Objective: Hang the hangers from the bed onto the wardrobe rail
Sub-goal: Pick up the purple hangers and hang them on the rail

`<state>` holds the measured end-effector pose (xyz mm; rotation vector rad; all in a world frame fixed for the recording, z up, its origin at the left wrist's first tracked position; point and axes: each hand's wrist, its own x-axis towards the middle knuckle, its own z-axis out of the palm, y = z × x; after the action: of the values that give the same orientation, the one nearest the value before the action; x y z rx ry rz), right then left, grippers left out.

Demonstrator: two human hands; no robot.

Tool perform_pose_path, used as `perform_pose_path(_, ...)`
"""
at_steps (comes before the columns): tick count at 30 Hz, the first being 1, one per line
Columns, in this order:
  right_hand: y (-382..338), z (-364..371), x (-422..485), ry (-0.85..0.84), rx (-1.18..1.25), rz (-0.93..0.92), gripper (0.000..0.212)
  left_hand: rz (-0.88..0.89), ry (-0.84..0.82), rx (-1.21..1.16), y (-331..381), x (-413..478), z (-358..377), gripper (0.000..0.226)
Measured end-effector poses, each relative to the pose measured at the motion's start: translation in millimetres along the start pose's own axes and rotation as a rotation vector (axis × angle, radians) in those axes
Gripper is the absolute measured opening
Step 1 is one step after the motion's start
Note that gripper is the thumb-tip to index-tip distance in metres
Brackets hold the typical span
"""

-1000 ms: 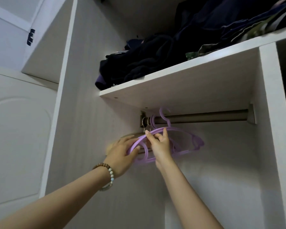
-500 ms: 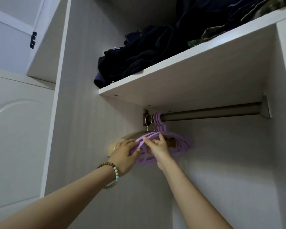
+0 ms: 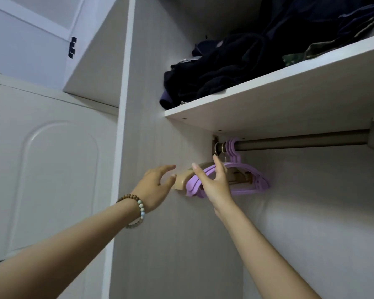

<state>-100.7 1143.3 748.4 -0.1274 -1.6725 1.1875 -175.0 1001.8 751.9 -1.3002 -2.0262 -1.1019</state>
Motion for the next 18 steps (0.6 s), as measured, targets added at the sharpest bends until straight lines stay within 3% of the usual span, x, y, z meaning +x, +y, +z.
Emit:
perform_pose_path(3,-20,32,-18,-0.057,-0.004,-0.009,0.090,-0.014,0.054,0.007,-14,-20,-37,0.042)
perform_pose_path(6,-46,64,-43,-0.164,0.000,-0.069,0.079,-0.039,0.116,-0.020,-37,-45,-83,0.043)
perform_pose_path(10,-75,121,-81,-0.358,-0.002,-0.127,0.080,-0.123,0.188,0.019,-82,-88,-152,0.045)
perform_pose_path(18,-95,296,-200,-0.744,-0.004,-0.036,0.081,-0.399,0.282,0.128,-180,-238,-303,0.048)
